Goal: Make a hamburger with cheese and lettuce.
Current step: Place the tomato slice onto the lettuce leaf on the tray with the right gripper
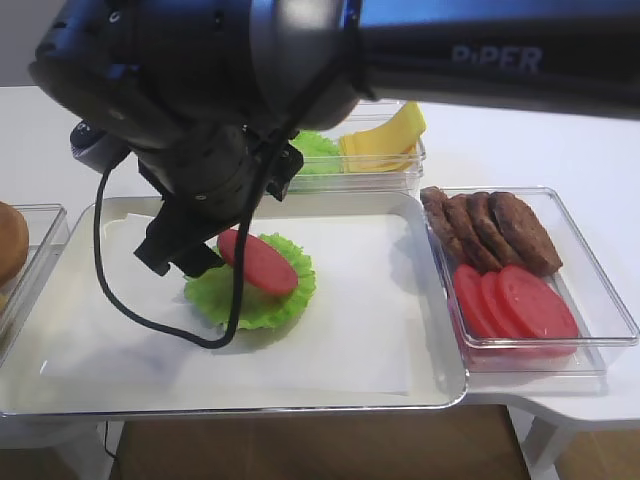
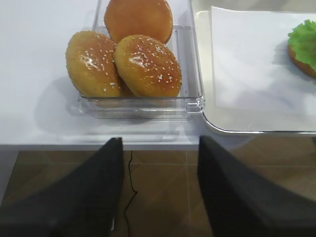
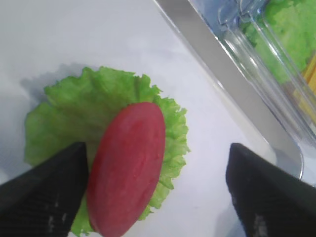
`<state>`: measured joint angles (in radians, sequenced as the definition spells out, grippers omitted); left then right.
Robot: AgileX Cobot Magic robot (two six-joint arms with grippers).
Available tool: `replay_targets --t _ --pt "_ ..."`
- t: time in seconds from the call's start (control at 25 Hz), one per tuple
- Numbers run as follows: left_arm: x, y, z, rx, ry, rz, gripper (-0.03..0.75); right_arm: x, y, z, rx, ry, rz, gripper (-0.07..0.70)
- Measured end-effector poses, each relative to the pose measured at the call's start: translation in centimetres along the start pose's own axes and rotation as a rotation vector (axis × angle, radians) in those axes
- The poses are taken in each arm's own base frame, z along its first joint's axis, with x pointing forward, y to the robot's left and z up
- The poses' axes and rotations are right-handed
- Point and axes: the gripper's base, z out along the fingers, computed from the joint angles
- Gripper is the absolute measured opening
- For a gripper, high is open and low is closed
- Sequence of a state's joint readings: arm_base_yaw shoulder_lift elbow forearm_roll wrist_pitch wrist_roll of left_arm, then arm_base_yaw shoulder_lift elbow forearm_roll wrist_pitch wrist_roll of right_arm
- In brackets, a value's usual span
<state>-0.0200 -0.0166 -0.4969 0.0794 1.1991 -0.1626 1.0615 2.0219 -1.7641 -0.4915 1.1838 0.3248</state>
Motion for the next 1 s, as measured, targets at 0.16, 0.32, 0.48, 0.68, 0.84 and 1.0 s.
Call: replay_targets --t 0.16,0.32,0.48,0.68,0.84,1.0 --pt "0.0 0.0 0.0 0.000 0.000 0.000 0.362 0.0 0.5 0.0 -0.050 -0.002 0.019 0.668" --pt "0.0 0.0 0.0 0.000 0.000 0.000 0.362 -0.1 0.8 0.0 -0.087 -0.009 0.034 0.668" --pt "0.0 0.0 0.0 0.000 0.000 0.000 0.362 -0.1 0.8 0.0 -0.089 -0.010 0.035 0.668" --pt "0.0 0.0 0.0 0.000 0.000 0.000 0.362 -0.1 0.8 0.0 -0.089 -0.011 0.032 0.668" --pt "0.0 0.0 0.0 0.000 0.000 0.000 0.362 -0.1 0.8 -0.1 -0.098 -0.013 0.002 0.658" --pt "0.0 0.0 0.0 0.000 0.000 0.000 0.362 0.0 -0.4 -0.3 -0.192 0.007 0.053 0.613"
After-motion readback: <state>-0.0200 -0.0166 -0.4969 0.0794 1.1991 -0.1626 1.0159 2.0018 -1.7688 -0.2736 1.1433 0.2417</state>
